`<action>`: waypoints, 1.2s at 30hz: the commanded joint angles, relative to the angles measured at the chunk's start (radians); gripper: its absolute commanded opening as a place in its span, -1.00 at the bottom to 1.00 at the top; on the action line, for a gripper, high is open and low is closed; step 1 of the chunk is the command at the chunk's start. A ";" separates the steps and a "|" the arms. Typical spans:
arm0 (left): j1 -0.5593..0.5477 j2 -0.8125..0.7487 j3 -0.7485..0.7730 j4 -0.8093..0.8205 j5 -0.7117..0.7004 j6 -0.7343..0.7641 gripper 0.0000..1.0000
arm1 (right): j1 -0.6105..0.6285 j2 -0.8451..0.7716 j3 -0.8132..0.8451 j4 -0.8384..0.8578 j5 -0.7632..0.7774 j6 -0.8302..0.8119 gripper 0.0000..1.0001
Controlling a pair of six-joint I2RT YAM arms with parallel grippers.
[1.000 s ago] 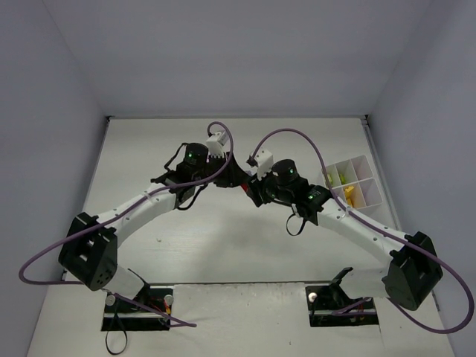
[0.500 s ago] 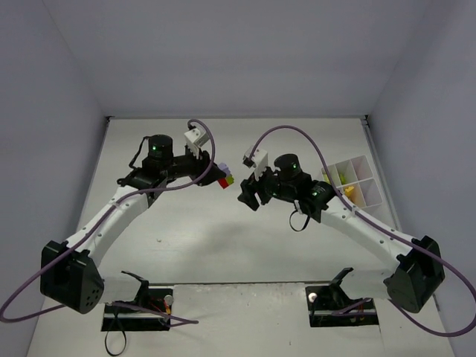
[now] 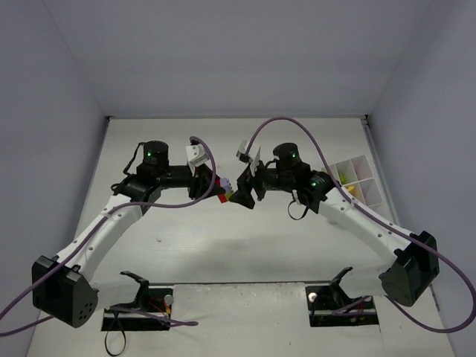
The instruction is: Sort the legos into containers by color
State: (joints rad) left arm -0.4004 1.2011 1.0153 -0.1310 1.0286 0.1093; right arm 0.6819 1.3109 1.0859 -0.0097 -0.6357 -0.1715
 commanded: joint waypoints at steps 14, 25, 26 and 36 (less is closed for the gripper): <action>-0.020 -0.066 -0.012 0.103 0.122 0.050 -0.57 | -0.005 0.051 0.078 0.019 -0.153 -0.046 0.15; -0.023 -0.043 -0.008 0.114 0.125 0.049 -0.57 | -0.042 0.037 0.059 0.014 -0.203 -0.048 -0.87; -0.022 -0.043 -0.006 0.114 0.123 0.050 -0.57 | -0.047 0.036 0.054 -0.013 -0.203 -0.049 -0.99; -0.018 -0.014 0.005 -0.021 0.113 0.168 -0.57 | -0.265 -0.048 0.002 -0.128 -0.279 -0.098 -1.00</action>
State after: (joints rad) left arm -0.4206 1.1877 0.9859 -0.1432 1.1065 0.2089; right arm 0.4576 1.3228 1.0760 -0.1081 -0.8810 -0.2352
